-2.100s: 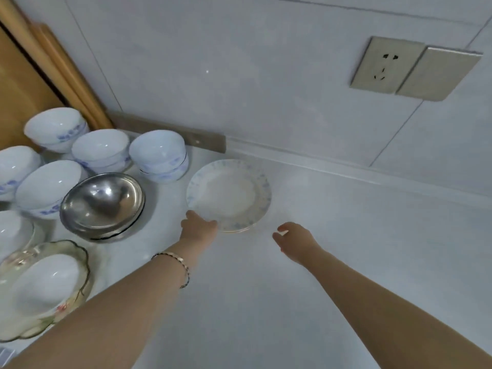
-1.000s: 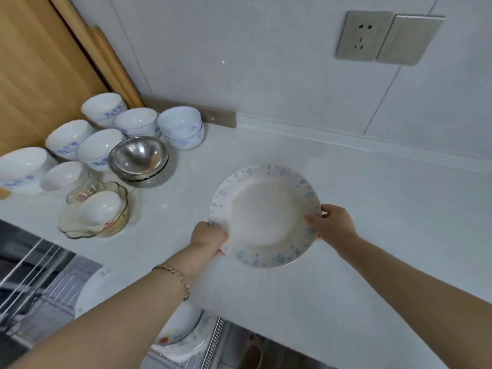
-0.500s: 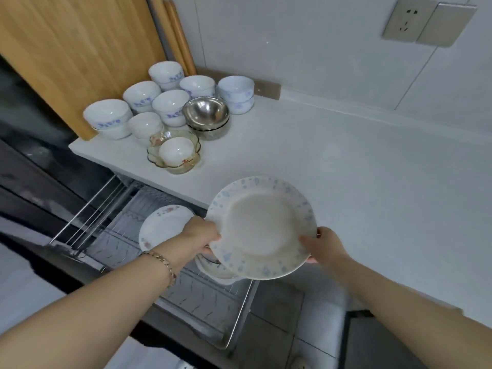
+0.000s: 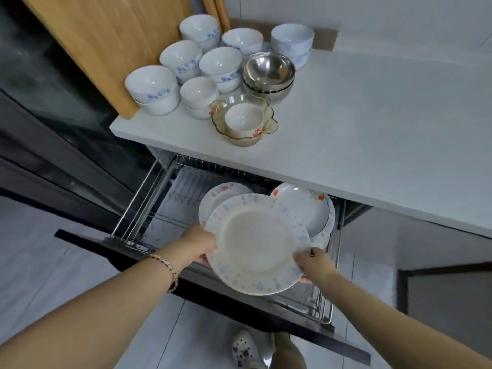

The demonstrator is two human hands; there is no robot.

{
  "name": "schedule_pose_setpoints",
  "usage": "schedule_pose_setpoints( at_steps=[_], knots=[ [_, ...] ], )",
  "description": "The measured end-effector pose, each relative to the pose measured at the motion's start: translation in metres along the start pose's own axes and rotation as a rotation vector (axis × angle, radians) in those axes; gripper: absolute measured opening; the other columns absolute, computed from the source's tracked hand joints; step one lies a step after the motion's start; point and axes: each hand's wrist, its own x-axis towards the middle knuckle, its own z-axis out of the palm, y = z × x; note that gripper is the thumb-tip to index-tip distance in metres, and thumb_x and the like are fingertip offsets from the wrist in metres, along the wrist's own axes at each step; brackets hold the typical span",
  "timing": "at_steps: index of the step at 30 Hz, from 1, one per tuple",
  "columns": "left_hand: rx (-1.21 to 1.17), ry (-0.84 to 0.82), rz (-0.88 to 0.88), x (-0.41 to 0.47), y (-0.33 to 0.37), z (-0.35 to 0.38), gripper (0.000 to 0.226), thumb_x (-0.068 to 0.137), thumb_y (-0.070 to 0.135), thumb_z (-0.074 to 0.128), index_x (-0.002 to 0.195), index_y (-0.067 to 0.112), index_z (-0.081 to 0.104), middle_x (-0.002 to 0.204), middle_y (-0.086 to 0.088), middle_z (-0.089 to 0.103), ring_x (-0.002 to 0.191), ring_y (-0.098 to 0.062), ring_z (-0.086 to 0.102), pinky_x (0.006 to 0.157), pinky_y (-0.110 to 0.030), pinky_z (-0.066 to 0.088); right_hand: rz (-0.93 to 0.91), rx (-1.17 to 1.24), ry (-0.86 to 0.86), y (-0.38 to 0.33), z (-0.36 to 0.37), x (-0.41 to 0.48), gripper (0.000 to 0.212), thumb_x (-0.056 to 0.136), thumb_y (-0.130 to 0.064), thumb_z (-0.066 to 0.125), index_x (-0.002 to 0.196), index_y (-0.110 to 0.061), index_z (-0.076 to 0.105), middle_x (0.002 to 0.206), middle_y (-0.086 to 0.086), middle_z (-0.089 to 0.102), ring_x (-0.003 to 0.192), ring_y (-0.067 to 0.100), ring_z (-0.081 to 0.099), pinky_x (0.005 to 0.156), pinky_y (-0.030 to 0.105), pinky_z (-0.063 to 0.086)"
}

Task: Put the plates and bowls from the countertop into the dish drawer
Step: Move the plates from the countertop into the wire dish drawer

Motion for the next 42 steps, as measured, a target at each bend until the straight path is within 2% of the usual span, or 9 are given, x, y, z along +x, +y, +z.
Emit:
schedule_pose_setpoints(
  at_steps=[2, 5, 11, 18, 22, 27, 32, 38, 42],
  knots=[
    [0.040, 0.015, -0.013, 0.025, -0.007, -0.009, 0.033, 0.087, -0.010, 0.051, 0.120, -0.005, 0.054, 0.115, -0.020, 0.060, 0.115, -0.040, 0.057, 0.085, -0.045, 0.053, 0.027, 0.048, 0.001, 0.001, 0.023, 0.014, 0.021, 0.091, -0.007, 0.047, 0.109, 0.001, 0.054, 0.098, 0.014, 0.059, 0.089, 0.029, 0.058, 0.058, 0.031, 0.054],
    [0.121, 0.032, -0.037, 0.065, -0.014, -0.021, 0.033, 0.086, -0.007, 0.052, 0.119, -0.003, 0.056, 0.122, -0.020, 0.061, 0.112, -0.037, 0.059, 0.082, -0.042, 0.055, 0.056, 0.035, 0.043, -0.002, 0.055, 0.037, 0.006, 0.087, -0.010, 0.050, 0.089, -0.006, 0.054, 0.087, 0.011, 0.059, 0.091, 0.031, 0.058, 0.084, 0.048, 0.055],
    [0.257, 0.067, 0.000, 0.156, -0.015, -0.043, 0.030, 0.085, 0.000, 0.056, 0.115, 0.001, 0.062, 0.114, -0.016, 0.066, 0.104, -0.033, 0.064, 0.073, -0.032, 0.054, 0.101, 0.022, 0.073, -0.023, 0.110, 0.096, 0.038, 0.085, -0.011, 0.052, 0.122, -0.003, 0.052, 0.117, 0.016, 0.061, 0.108, 0.035, 0.058, 0.096, 0.050, 0.048],
    [0.399, 0.084, 0.108, 0.270, -0.009, -0.052, 0.027, 0.085, 0.003, 0.057, 0.110, 0.002, 0.064, 0.112, -0.014, 0.068, 0.091, -0.026, 0.061, 0.074, -0.026, 0.047, 0.201, 0.107, 0.215, -0.032, 0.171, 0.172, 0.038, 0.084, -0.011, 0.053, 0.122, -0.007, 0.052, 0.098, 0.008, 0.059, 0.091, 0.030, 0.059, 0.085, 0.039, 0.051],
    [0.460, 0.044, 0.158, 0.308, 0.000, -0.044, 0.027, 0.084, 0.001, 0.055, 0.108, -0.001, 0.066, 0.112, -0.017, 0.068, 0.096, -0.028, 0.064, 0.074, -0.024, 0.045, 0.254, 0.115, 0.371, -0.032, 0.188, 0.196, 0.031, 0.087, -0.011, 0.051, 0.117, -0.009, 0.059, 0.107, 0.015, 0.068, 0.088, 0.031, 0.059, 0.070, 0.027, 0.038],
    [0.564, 0.058, 0.233, 0.338, 0.002, -0.033, 0.034, 0.086, -0.001, 0.047, 0.117, -0.002, 0.059, 0.123, -0.019, 0.062, 0.109, -0.034, 0.061, 0.087, -0.031, 0.049, 0.347, 0.094, 0.516, -0.031, 0.209, 0.215, 0.035, 0.083, -0.014, 0.054, 0.117, -0.012, 0.062, 0.110, 0.017, 0.069, 0.105, 0.036, 0.060, 0.084, 0.036, 0.048],
    [0.617, 0.098, 0.240, 0.354, -0.008, -0.027, 0.031, 0.085, 0.003, 0.049, 0.114, -0.004, 0.057, 0.121, -0.025, 0.052, 0.105, -0.042, 0.059, 0.089, -0.041, 0.051, 0.331, 0.142, 0.617, -0.024, 0.222, 0.223, 0.027, 0.084, -0.012, 0.049, 0.108, -0.013, 0.062, 0.109, 0.022, 0.063, 0.092, 0.036, 0.058, 0.073, 0.033, 0.042],
    [0.087, -0.112, 0.103, 0.364, -0.003, -0.029, 0.038, 0.067, 0.025, 0.058, 0.103, 0.015, 0.057, 0.099, -0.011, 0.063, 0.085, -0.027, 0.060, 0.066, -0.026, 0.044, 0.386, 0.400, 0.730, -0.031, 0.233, 0.232, 0.048, 0.090, -0.011, 0.047, 0.138, -0.015, 0.042, 0.137, 0.017, 0.035, 0.115, 0.035, 0.051, 0.097, 0.033, 0.038],
    [-0.100, -0.300, -0.125, 0.374, 0.001, -0.023, 0.052, 0.066, 0.039, 0.060, 0.114, 0.018, 0.061, 0.106, -0.010, 0.066, 0.095, -0.029, 0.063, 0.074, -0.031, 0.051, 0.451, 0.689, 0.599, -0.026, 0.233, 0.237, 0.050, 0.092, -0.008, 0.045, 0.141, -0.011, 0.036, 0.127, 0.012, 0.048, 0.088, 0.027, 0.057, 0.083, 0.028, 0.048]
  ],
)
